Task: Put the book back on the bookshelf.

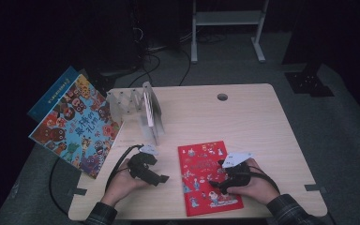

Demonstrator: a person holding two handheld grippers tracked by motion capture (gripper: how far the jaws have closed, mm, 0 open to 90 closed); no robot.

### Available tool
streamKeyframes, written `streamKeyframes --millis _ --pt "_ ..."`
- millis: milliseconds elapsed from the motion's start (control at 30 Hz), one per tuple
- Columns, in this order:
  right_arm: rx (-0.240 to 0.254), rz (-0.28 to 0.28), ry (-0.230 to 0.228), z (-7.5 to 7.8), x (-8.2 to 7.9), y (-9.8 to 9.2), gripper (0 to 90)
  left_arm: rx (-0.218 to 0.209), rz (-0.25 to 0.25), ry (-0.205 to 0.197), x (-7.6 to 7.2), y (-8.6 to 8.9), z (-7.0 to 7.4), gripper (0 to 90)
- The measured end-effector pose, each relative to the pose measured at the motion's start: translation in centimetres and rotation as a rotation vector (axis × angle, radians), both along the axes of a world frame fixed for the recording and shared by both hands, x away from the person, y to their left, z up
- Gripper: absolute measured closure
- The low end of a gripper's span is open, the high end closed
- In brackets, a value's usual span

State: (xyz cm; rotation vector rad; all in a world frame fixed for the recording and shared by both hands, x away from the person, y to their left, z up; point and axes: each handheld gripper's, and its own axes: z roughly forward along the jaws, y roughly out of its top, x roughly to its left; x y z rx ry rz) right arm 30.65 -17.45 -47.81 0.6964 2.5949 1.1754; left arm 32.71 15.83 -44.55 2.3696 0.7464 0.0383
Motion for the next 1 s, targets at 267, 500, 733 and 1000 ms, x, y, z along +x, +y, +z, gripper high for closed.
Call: streamKeyframes --millis 267,500,733,1000 --pt "-0.005 -0.011 0.003 0.2 0.0 -0.2 20.7 0.014 -0.064 -0.025 -0.9 -1.8 -0.9 0.0" --pt "0.001 -0.040 0.043 0.7 0.1 -1.1 33.2 0.042 -0.118 -0.065 -1.2 -2.9 -1.7 0.0" --pt "0.023 -0.093 0.114 1.2 0.6 -2.5 39.3 0.087 -0.141 -0.113 -1.4 -3.9 -2.6 0.0" --pt "0.061 -0.216 0.220 1.8 1.4 -4.9 46.7 0.009 -0.147 -0.193 -1.6 -3.8 -3.5 0.0"
